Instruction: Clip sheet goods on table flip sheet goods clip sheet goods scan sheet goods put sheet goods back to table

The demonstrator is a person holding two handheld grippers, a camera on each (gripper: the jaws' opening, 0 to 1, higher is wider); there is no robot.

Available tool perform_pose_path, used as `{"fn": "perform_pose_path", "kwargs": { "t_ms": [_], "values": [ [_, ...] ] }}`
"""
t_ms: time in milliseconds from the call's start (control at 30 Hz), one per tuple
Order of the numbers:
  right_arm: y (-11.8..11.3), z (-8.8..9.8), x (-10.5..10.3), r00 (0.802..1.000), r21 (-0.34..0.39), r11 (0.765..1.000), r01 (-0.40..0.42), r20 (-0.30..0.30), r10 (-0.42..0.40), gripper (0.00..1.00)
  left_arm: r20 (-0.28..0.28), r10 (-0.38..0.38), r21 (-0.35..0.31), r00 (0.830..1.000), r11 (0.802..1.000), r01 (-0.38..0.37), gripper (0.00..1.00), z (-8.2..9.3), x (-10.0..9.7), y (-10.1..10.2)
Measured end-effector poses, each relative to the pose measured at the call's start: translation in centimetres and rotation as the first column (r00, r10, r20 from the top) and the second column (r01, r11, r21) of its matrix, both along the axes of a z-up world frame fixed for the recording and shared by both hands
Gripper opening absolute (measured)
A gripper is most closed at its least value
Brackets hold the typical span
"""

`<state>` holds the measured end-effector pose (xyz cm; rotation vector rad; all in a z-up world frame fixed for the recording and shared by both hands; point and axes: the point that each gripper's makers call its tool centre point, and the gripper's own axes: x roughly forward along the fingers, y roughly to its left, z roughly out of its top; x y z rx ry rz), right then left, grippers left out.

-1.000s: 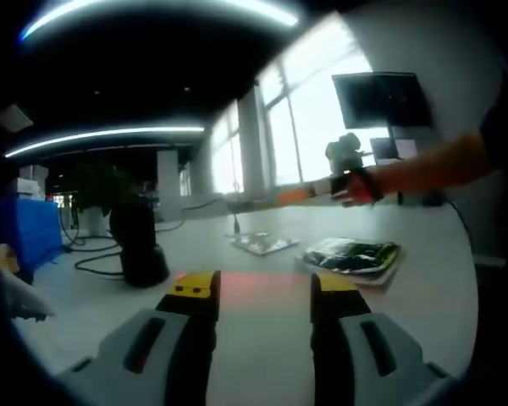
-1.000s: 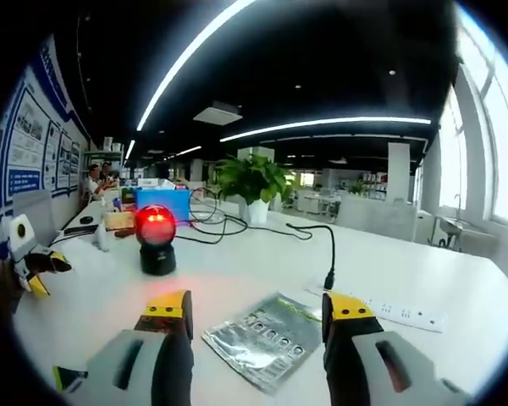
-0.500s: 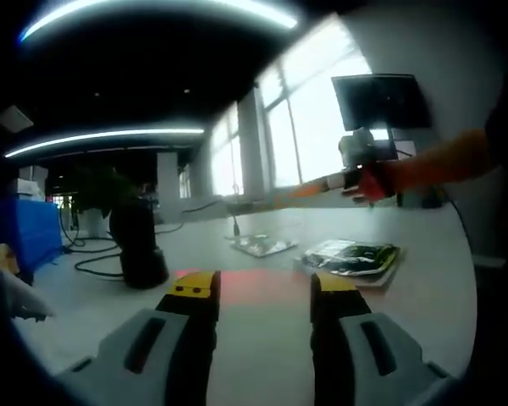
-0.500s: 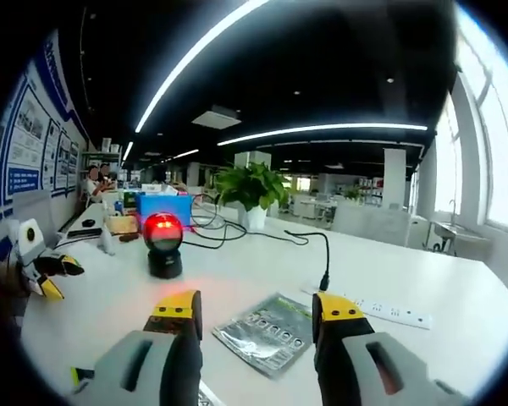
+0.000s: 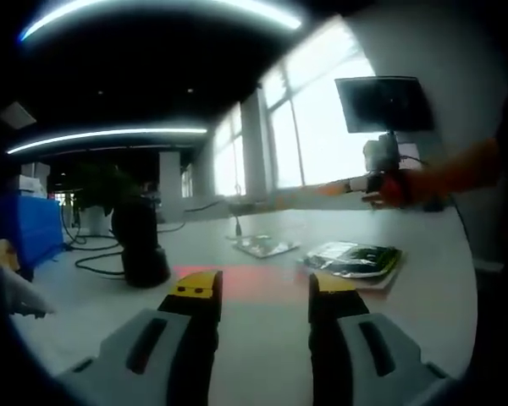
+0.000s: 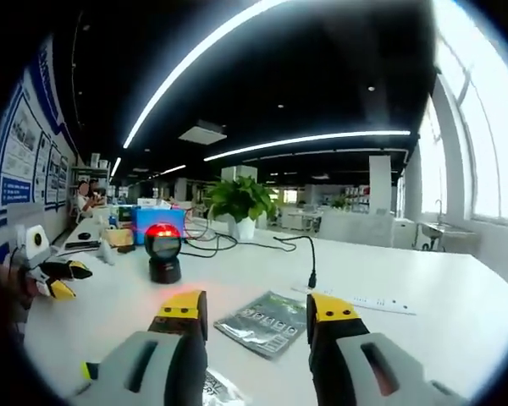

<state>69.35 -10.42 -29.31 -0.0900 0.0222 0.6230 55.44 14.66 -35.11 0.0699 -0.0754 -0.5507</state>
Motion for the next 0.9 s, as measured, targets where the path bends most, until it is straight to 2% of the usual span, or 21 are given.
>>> {"fn": "perform_pose_path", "kwargs": {
  "t_ms": [233, 300, 400, 533, 667, 900],
  "values": [
    [-1.8, 0.1, -0.7, 0.999, 0.049, 0.998, 0.049, 0.008, -0.049, 0.40, 0.004, 0.009, -0.009, 1.000, 1.000, -0.009, 0.33, 0.1, -0.1, 0.2],
    [-2.2, 0.2, -1.4, 0.997, 0.039, 0.998, 0.053, 0.053, -0.055, 0.40, 0.003, 0.006, -0.005, 1.000, 1.000, -0.006, 0.33, 0.1, -0.1, 0.1],
    [-3.1, -0.7, -2.0, 0.996, 0.061, 0.996, 0.063, 0.056, -0.066, 0.40, 0.004, 0.000, 0.000, 1.000, 1.000, 0.000, 0.33, 0.0, -0.1, 0.0],
    [-3.6, -2.3, -4.1, 0.996, 0.037, 0.997, 0.067, 0.061, -0.069, 0.39, 0.005, 0.001, -0.008, 1.000, 1.000, -0.001, 0.33, 0.1, -0.2, 0.1],
    [-3.6, -2.4, -6.0, 0.995, 0.019, 0.998, 0.058, 0.083, -0.060, 0.40, 0.006, 0.006, -0.004, 1.000, 1.000, -0.006, 0.33, 0.1, -0.1, 0.1],
    [-4.0, -3.4, -7.0, 0.996, 0.012, 0.999, 0.048, 0.074, -0.049, 0.40, -0.004, 0.013, 0.017, 1.000, 1.000, -0.013, 0.33, -0.3, 0.1, 0.1]
  ]
}}
